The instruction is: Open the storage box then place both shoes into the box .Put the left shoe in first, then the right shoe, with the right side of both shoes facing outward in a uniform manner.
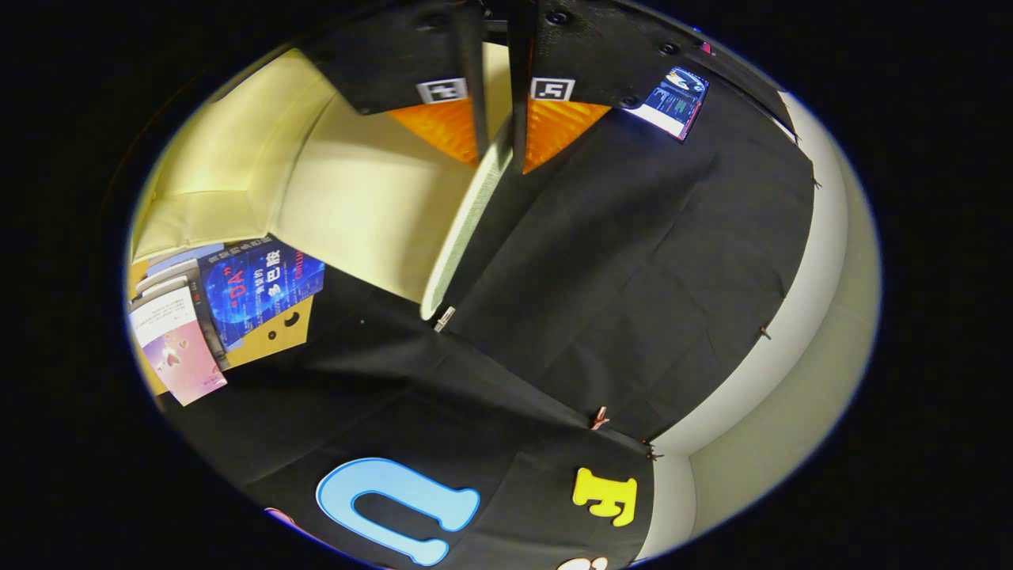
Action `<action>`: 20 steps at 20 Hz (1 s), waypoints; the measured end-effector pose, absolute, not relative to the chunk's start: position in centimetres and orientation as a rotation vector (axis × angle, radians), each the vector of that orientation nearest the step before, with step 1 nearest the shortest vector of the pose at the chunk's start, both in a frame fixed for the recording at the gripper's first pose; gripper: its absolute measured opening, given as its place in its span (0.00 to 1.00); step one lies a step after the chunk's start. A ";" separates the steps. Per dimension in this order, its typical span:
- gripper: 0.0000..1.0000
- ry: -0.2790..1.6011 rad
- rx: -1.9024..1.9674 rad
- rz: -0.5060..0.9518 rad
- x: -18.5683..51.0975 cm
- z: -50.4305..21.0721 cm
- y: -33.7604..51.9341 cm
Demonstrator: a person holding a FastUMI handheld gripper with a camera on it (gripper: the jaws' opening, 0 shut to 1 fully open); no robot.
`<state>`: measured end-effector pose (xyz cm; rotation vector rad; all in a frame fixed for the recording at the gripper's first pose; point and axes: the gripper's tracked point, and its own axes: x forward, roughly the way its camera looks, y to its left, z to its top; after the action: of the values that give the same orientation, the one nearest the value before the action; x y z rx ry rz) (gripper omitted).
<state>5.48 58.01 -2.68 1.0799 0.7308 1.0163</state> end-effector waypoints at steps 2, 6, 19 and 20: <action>0.46 0.731 1.037 1.027 5.1 -3.4 57.9; 0.96 0.702 0.967 1.009 5.0 -4.3 57.9; 0.97 0.695 0.598 0.769 3.4 -12.4 44.4; 0.97 0.694 0.569 0.733 3.2 -13.3 42.4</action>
<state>3.25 42.38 -13.26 0.5689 0.6941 0.7329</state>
